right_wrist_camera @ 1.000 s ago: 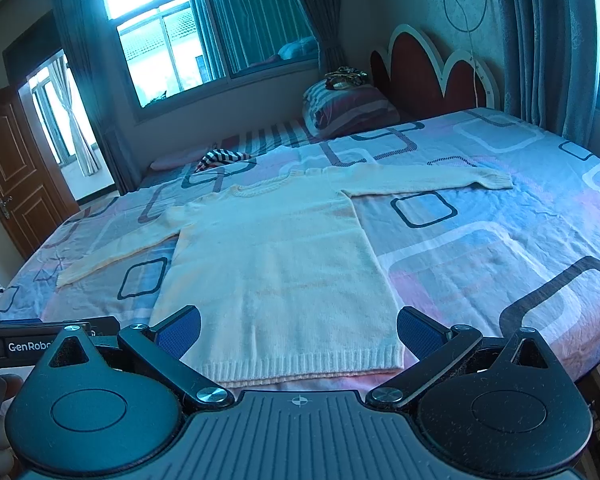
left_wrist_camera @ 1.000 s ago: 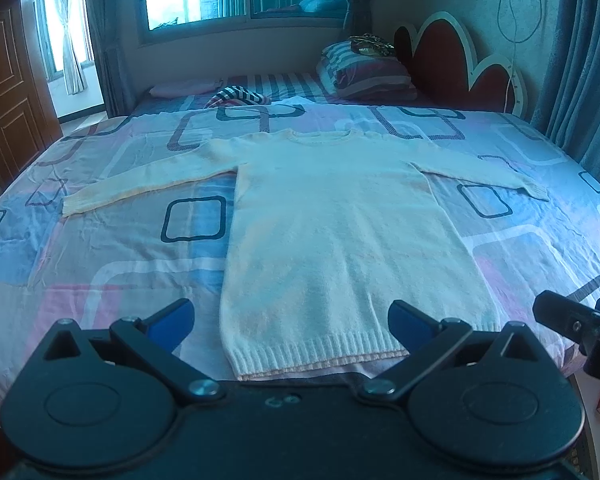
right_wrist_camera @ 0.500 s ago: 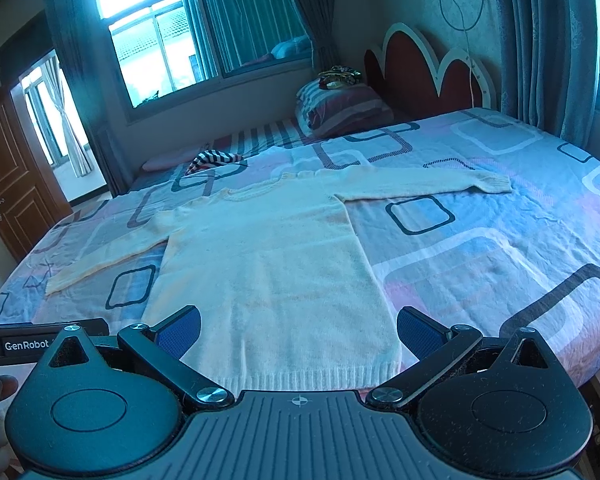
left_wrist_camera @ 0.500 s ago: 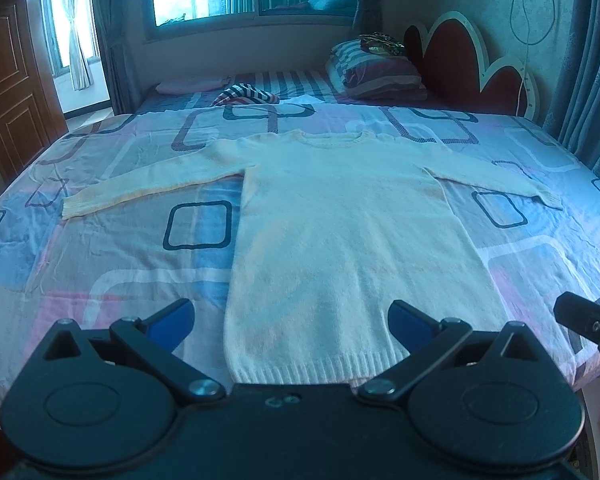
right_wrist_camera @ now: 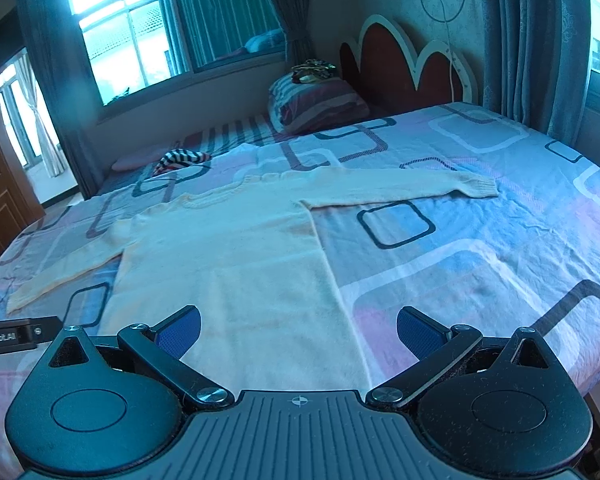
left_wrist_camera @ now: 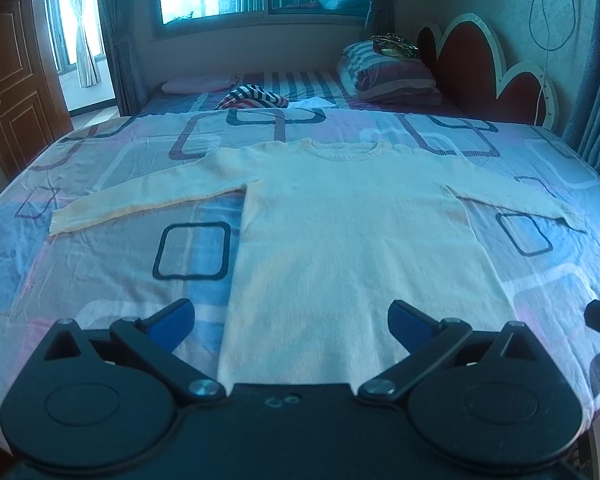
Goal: Fold small clothes
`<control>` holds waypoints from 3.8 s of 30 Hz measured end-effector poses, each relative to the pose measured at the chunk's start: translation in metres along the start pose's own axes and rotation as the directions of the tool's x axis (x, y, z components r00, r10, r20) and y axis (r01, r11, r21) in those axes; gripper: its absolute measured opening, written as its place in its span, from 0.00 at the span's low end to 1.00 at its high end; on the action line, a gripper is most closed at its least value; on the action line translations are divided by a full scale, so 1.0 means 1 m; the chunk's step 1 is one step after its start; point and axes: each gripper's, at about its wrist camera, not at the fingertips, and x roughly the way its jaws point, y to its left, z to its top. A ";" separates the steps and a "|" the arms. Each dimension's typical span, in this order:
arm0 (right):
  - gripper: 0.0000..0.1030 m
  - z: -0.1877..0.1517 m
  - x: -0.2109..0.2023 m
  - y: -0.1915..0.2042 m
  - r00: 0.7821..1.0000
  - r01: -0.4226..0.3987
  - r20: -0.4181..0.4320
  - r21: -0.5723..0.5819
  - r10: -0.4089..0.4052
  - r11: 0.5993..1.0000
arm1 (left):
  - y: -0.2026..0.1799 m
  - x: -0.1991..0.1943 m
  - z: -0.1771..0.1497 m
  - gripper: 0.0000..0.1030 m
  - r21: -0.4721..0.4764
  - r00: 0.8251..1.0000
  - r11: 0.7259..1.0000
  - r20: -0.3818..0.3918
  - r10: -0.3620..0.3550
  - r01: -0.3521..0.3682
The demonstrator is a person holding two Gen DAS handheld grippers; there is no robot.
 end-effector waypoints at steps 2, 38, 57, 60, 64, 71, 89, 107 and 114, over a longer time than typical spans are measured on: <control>1.00 0.008 0.015 -0.007 1.000 0.025 -0.001 0.002 -0.025 1.000 | -0.002 0.012 0.008 0.99 0.001 1.000 1.000 0.000 0.005 -0.005; 0.75 0.131 0.295 -0.256 0.952 0.295 -0.180 0.319 -0.248 0.901 | -0.062 0.237 0.110 0.87 -0.035 0.991 0.995 -0.102 0.088 -0.092; 0.07 0.163 0.328 -0.289 0.955 0.292 -0.070 0.385 -0.288 0.875 | -0.056 0.259 0.121 0.71 -0.023 0.987 0.994 -0.128 0.100 -0.103; 0.06 0.175 0.321 -0.267 0.965 0.246 -0.004 0.343 -0.261 0.907 | -0.047 0.256 0.124 0.69 -0.046 0.992 0.997 -0.110 0.060 -0.065; 0.06 0.192 0.316 -0.215 0.984 0.147 0.058 0.247 -0.166 0.958 | -0.034 0.251 0.130 0.67 -0.063 0.994 0.996 -0.095 0.055 -0.061; 0.06 0.201 0.329 -0.070 0.992 -0.108 0.077 0.076 0.103 0.991 | 0.002 0.252 0.143 0.68 -0.106 0.998 0.994 -0.068 0.012 -0.019; 0.40 0.108 0.381 0.106 0.932 -0.341 -0.174 -0.124 0.318 0.932 | 0.035 0.306 0.141 0.80 -0.302 0.940 0.924 -0.170 -0.295 0.236; 0.40 0.095 0.355 -0.035 0.989 0.058 -0.134 -0.090 -0.069 0.994 | -0.010 0.351 0.140 0.07 -0.398 0.921 0.872 -0.141 -0.364 0.284; 0.40 0.094 0.367 -0.028 0.989 0.051 -0.135 -0.089 -0.063 0.995 | 0.012 0.312 0.182 0.05 -0.422 0.920 0.826 0.051 -0.390 0.373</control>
